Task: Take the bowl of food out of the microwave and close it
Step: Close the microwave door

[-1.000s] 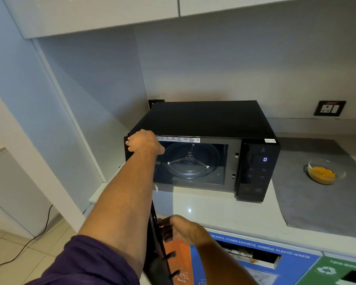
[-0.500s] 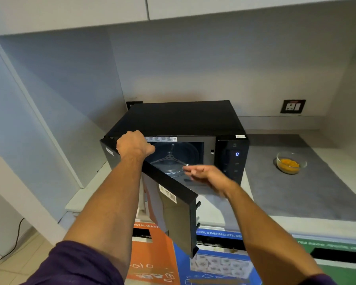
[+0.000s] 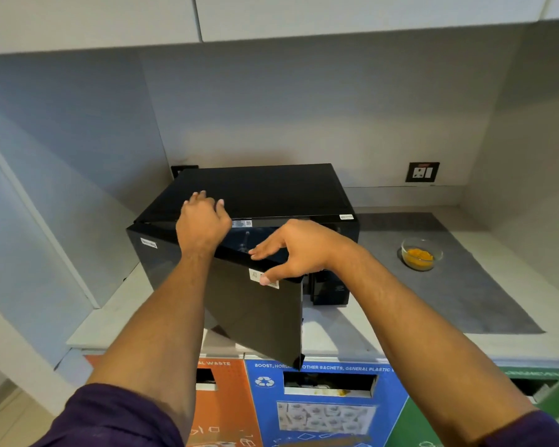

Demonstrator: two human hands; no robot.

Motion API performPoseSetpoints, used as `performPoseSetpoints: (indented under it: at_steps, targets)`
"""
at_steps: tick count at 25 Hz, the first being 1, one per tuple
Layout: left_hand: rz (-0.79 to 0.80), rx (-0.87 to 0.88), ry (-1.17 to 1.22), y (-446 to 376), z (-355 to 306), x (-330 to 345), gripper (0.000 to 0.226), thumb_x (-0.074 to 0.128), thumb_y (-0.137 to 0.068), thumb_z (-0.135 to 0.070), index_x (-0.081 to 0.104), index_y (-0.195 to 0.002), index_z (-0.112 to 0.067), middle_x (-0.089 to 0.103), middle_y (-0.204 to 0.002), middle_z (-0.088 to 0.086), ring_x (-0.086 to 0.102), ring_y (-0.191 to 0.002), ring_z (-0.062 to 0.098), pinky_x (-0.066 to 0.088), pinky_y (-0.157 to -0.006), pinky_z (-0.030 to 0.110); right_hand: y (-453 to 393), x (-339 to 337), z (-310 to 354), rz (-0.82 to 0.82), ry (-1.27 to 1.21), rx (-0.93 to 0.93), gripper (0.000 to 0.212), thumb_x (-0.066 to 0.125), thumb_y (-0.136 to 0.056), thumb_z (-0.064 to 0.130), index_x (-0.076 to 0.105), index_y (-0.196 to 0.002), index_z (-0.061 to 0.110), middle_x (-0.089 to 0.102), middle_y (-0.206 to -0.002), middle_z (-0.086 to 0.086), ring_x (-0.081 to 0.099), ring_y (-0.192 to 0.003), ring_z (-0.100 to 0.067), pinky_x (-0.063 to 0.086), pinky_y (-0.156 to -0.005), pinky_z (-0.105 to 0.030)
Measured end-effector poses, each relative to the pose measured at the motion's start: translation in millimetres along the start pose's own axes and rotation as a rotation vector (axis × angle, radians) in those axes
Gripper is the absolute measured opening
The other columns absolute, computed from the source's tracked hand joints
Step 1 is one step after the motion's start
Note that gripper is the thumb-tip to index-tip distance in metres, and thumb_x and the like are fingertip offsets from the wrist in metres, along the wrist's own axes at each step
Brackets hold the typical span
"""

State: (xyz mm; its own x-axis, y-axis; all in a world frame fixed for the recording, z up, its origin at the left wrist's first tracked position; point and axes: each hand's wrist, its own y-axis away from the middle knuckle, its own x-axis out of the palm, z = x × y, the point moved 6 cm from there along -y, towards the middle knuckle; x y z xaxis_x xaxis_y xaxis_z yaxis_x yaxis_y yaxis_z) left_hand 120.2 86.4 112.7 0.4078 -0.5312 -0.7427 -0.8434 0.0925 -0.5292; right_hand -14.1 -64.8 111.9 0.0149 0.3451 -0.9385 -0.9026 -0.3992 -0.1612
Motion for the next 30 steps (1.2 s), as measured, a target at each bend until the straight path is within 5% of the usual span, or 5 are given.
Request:
performPoseSetpoints:
  at_steps: [5, 10, 18, 24, 30]
  targets:
    - [0.208, 0.069, 0.172, 10.0, -17.9, 30.4, 0.049, 0.038, -0.108, -0.035, 0.057, -0.143, -0.007, 0.041, -0.162, 0.011, 0.033, -0.152, 0.028, 0.035, -0.116, 0.05, -2.0, -0.3, -10.9, -0.124, 0.345, -0.048, 0.041, 0.062, -0.096, 0.044, 0.07, -0.131, 0.024, 0.075, -0.127, 0.007, 0.068, -0.119, -0.011, 0.056, -0.098, -0.039]
    - [0.272, 0.397, -0.077, 28.6, -42.4, 59.7, 0.059, 0.022, -0.11, -0.041, 0.048, -0.153, -0.01, 0.039, -0.163, 0.006, 0.028, -0.155, 0.018, 0.018, -0.124, 0.034, -5.3, 6.3, -30.4, -0.202, 0.595, -0.022, 0.03, 0.051, -0.103, 0.034, 0.074, -0.118, 0.023, 0.079, -0.107, 0.003, 0.072, -0.104, -0.016, 0.054, -0.097, -0.037]
    - [0.216, 0.409, -0.118, 48.4, -45.8, 69.2, 0.065, 0.019, -0.108, -0.049, 0.038, -0.158, -0.011, 0.032, -0.167, 0.006, 0.02, -0.157, 0.018, 0.018, -0.128, 0.038, -11.0, 14.4, -60.1, -0.156, 0.563, 0.158, 0.057, 0.062, -0.094, 0.003, 0.053, -0.148, 0.02, 0.055, -0.153, 0.0, 0.051, -0.142, -0.021, 0.043, -0.117, -0.043]
    - [0.254, 0.386, -0.161, 42.7, -46.3, 74.2, 0.065, 0.019, -0.109, -0.05, 0.022, -0.163, -0.015, 0.018, -0.171, 0.001, 0.01, -0.159, 0.016, 0.009, -0.128, 0.036, 12.1, -13.1, -94.3, -0.288, 0.567, 0.531, 0.067, 0.054, -0.093, 0.065, 0.06, -0.136, 0.015, 0.069, -0.134, -0.003, 0.07, -0.112, -0.023, 0.055, -0.081, -0.035]
    - [0.289, 0.375, -0.182, 36.9, -48.6, 75.6, 0.067, 0.019, -0.108, -0.051, 0.013, -0.165, -0.016, 0.01, -0.172, 0.001, 0.005, -0.159, 0.016, 0.007, -0.129, 0.036, 8.9, -8.8, -108.4, -0.25, 0.549, 0.581, 0.065, 0.05, -0.091, 0.07, 0.066, -0.129, 0.02, 0.075, -0.11, 0.001, 0.071, -0.094, -0.019, 0.042, -0.065, -0.029]
